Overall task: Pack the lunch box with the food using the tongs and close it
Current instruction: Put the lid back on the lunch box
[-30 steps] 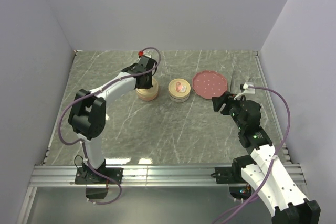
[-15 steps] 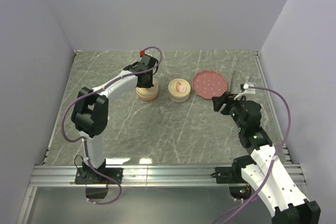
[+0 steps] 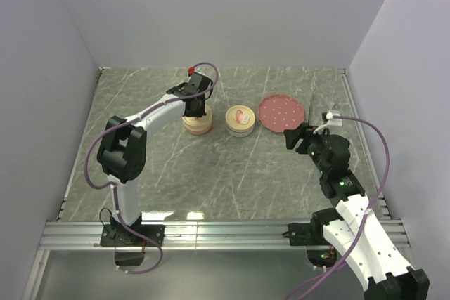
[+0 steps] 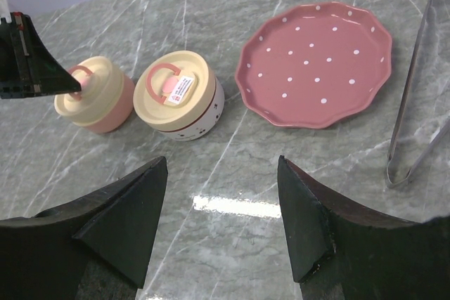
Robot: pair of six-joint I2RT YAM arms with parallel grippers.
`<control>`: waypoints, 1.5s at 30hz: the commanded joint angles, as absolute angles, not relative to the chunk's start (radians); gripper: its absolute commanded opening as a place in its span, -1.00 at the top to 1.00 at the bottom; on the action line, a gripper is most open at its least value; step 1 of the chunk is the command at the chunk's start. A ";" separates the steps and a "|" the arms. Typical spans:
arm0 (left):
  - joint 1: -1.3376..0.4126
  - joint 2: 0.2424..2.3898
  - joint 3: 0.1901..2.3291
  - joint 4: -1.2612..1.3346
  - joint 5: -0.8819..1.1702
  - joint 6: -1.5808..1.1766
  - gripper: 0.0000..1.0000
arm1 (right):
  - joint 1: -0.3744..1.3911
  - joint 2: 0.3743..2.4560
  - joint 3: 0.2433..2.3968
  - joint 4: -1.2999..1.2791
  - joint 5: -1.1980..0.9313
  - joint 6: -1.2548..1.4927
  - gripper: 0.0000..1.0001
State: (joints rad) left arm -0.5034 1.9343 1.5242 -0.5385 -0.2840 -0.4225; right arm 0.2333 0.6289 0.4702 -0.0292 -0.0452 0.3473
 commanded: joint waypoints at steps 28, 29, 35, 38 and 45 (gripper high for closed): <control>-0.630 2.008 1.474 -0.507 -0.432 -0.433 0.99 | 0.242 0.617 0.463 0.006 -0.038 0.345 -0.42; -0.632 2.016 1.492 -0.520 -0.452 -0.433 0.99 | 0.242 0.618 0.463 0.005 -0.038 0.345 -0.42; -0.634 2.013 1.483 -0.519 -0.471 -0.443 0.70 | 0.242 0.611 0.462 0.006 -0.037 0.345 -0.42; -0.637 1.974 1.453 -0.483 -0.460 -0.446 0.05 | 0.241 0.615 0.463 0.005 -0.038 0.345 -0.42; -0.638 1.899 1.408 -0.451 -0.459 -0.449 -0.59 | 0.241 0.618 0.463 0.005 -0.038 0.344 -0.42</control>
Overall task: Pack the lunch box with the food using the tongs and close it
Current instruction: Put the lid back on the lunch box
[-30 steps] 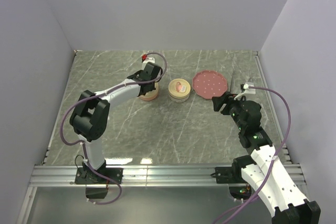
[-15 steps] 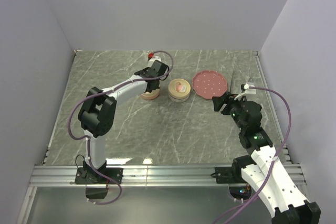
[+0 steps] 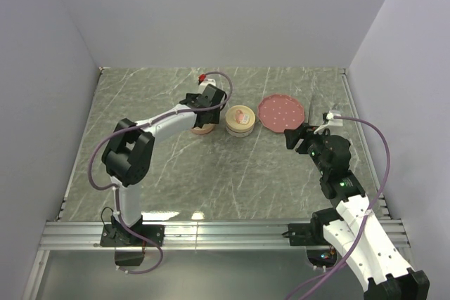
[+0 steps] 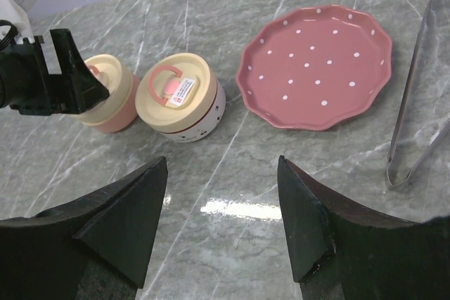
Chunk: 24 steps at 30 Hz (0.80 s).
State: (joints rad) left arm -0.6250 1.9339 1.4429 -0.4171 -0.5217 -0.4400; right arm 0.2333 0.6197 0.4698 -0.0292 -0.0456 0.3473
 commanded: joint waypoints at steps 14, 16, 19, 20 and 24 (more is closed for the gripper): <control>-0.638 1.783 1.333 -0.365 -0.491 -0.457 -0.61 | 0.242 0.630 0.466 0.006 -0.043 0.344 -0.42; -0.638 1.784 1.339 -0.360 -0.492 -0.454 -0.62 | 0.242 0.630 0.465 0.005 -0.044 0.344 -0.42; -0.634 1.805 1.364 -0.362 -0.489 -0.445 -0.62 | 0.241 0.629 0.466 0.005 -0.043 0.344 -0.42; -0.632 1.813 1.368 -0.364 -0.489 -0.442 -0.62 | 0.242 0.627 0.466 0.006 -0.043 0.344 -0.42; -0.621 1.836 1.379 -0.361 -0.486 -0.446 -0.61 | 0.241 0.620 0.463 0.006 -0.041 0.344 -0.42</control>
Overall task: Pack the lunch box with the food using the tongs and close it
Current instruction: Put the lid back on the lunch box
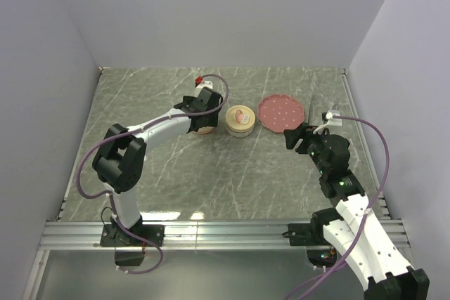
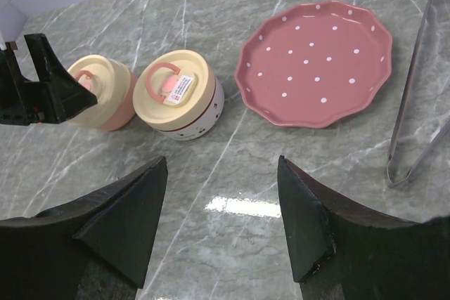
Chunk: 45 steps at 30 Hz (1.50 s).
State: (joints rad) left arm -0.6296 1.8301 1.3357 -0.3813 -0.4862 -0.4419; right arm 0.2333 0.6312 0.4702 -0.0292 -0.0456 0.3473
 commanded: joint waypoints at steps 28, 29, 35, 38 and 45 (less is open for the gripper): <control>-0.588 1.871 1.396 -0.318 -0.469 -0.428 0.89 | 0.244 0.623 0.462 0.006 -0.049 0.347 -0.42; -0.588 1.876 1.402 -0.319 -0.468 -0.425 0.92 | 0.244 0.623 0.462 0.005 -0.048 0.347 -0.42; -0.586 1.916 1.454 -0.347 -0.462 -0.414 0.99 | 0.242 0.624 0.462 0.005 -0.048 0.347 -0.42; -0.584 1.928 1.466 -0.357 -0.463 -0.413 0.99 | 0.244 0.624 0.463 0.005 -0.048 0.347 -0.42; -0.581 1.945 1.502 -0.391 -0.456 -0.405 0.99 | 0.244 0.627 0.462 0.006 -0.049 0.347 -0.42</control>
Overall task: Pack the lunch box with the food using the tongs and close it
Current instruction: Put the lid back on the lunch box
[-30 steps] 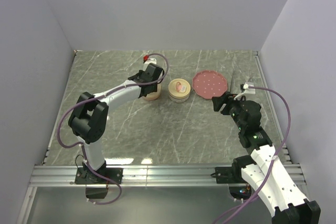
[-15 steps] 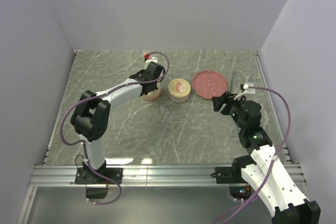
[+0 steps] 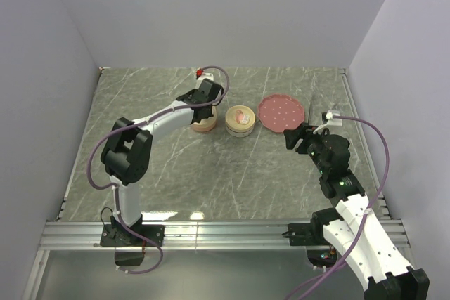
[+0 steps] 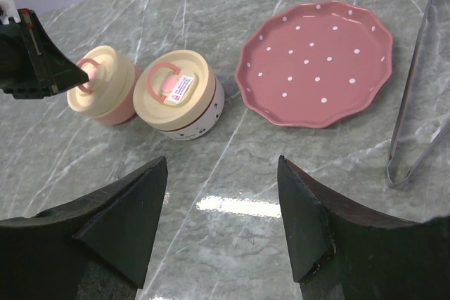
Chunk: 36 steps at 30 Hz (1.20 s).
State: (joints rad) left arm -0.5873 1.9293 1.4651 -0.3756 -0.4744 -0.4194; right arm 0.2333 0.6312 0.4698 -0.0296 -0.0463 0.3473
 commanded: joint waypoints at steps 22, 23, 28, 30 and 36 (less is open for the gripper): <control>-0.609 1.990 1.600 -0.483 -0.497 -0.364 0.99 | 0.244 0.643 0.463 0.011 -0.052 0.347 -0.42; -0.614 1.980 1.598 -0.482 -0.506 -0.361 0.99 | 0.244 0.643 0.463 0.011 -0.052 0.347 -0.42; -0.630 1.967 1.600 -0.480 -0.537 -0.356 0.99 | 0.245 0.640 0.462 0.009 -0.052 0.347 -0.42; -0.634 1.965 1.601 -0.479 -0.538 -0.353 0.99 | 0.245 0.640 0.462 0.009 -0.052 0.347 -0.42; -0.634 1.999 1.631 -0.502 -0.551 -0.345 0.99 | 0.244 0.638 0.463 0.008 -0.054 0.348 -0.42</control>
State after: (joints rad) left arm -0.6254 1.9938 1.5753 -0.4789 -0.5331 -0.3603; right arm 0.2375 0.6430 0.4698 -0.0292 -0.0502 0.3473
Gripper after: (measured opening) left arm 0.107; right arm 0.710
